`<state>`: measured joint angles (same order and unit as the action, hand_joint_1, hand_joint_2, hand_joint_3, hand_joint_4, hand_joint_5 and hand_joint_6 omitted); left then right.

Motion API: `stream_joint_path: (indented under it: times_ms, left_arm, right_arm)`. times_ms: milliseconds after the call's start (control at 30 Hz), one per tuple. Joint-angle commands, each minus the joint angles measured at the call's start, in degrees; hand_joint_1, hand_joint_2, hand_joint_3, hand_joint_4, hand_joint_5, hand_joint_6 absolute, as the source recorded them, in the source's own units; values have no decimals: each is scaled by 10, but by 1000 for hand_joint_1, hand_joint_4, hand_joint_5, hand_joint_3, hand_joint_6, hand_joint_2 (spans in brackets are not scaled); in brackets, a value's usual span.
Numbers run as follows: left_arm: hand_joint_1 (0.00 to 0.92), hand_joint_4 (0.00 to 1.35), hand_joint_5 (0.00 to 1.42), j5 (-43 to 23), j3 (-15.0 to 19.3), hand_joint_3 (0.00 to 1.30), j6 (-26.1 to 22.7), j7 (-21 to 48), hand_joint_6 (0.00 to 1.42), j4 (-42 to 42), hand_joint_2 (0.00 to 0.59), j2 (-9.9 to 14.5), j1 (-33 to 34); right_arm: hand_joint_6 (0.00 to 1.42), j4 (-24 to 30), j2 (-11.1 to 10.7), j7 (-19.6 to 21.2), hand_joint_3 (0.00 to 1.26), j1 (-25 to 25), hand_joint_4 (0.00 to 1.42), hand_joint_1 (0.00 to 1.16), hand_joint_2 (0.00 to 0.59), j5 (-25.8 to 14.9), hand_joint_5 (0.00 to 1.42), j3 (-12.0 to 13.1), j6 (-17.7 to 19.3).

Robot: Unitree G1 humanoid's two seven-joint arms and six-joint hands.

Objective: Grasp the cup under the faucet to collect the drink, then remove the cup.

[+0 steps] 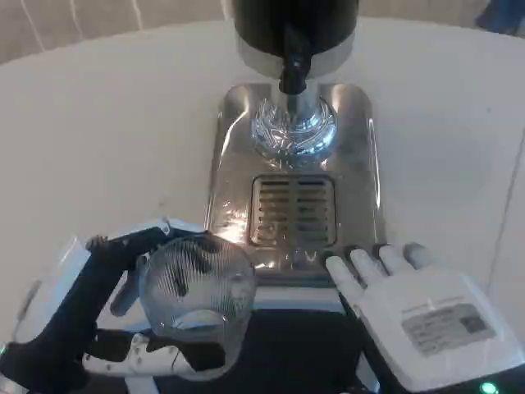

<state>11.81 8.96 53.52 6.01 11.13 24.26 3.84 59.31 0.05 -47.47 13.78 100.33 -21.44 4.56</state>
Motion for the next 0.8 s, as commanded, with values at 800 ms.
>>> stream_joint_path:
  times_ms: [800]
  left_arm:
    - [566, 1207, 1361, 17, 3, 987, -24, -21, 1424, -12, 20, -15, -4]
  right_arm:
    - [0, 7, 49, 25, 0, 33, 0, 596, 438, 1, 0, -37, -13]
